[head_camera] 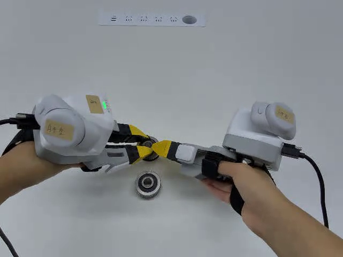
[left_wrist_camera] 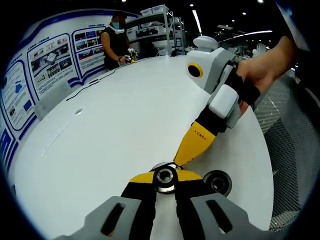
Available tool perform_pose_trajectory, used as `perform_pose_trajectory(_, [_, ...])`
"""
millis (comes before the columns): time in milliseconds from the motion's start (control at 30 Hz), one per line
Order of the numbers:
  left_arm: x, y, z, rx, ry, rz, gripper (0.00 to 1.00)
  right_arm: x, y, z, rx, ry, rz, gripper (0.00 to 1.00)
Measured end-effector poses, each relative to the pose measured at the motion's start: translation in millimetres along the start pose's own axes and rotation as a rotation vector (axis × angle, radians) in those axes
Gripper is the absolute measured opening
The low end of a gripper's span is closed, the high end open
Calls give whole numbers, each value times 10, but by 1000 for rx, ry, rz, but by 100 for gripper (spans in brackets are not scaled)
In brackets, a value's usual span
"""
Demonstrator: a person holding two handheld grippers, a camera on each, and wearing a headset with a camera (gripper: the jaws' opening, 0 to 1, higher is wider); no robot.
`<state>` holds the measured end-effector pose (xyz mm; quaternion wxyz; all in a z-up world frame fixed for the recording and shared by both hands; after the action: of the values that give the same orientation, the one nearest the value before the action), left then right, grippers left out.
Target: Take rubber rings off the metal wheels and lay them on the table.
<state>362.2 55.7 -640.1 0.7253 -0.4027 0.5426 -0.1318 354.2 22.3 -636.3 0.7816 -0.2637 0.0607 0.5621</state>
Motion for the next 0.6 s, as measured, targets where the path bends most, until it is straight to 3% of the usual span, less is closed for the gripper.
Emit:
perform_pose_trajectory(367, [-29, 7, 22, 16, -28, 28, 18, 21, -7, -23, -22, 39, -12, 1])
perform_pose_trajectory(600, [-169, 61, 43, 12, -52, 36, 24, 52, -42, -8, -32, 51, -18, 1])
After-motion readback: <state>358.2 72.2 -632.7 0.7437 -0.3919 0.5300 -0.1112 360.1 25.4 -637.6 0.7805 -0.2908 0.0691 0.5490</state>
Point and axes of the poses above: the centre of the closed fingertips' face, and the gripper's own axes: x roughly forward along the fingers, z roughly to its left, y roughly out of its underside, the point moved 2 cm from there along -x, roughly backward along the fingers, and after that the axes turned 3 degrees about z, right-handed, at the moved point
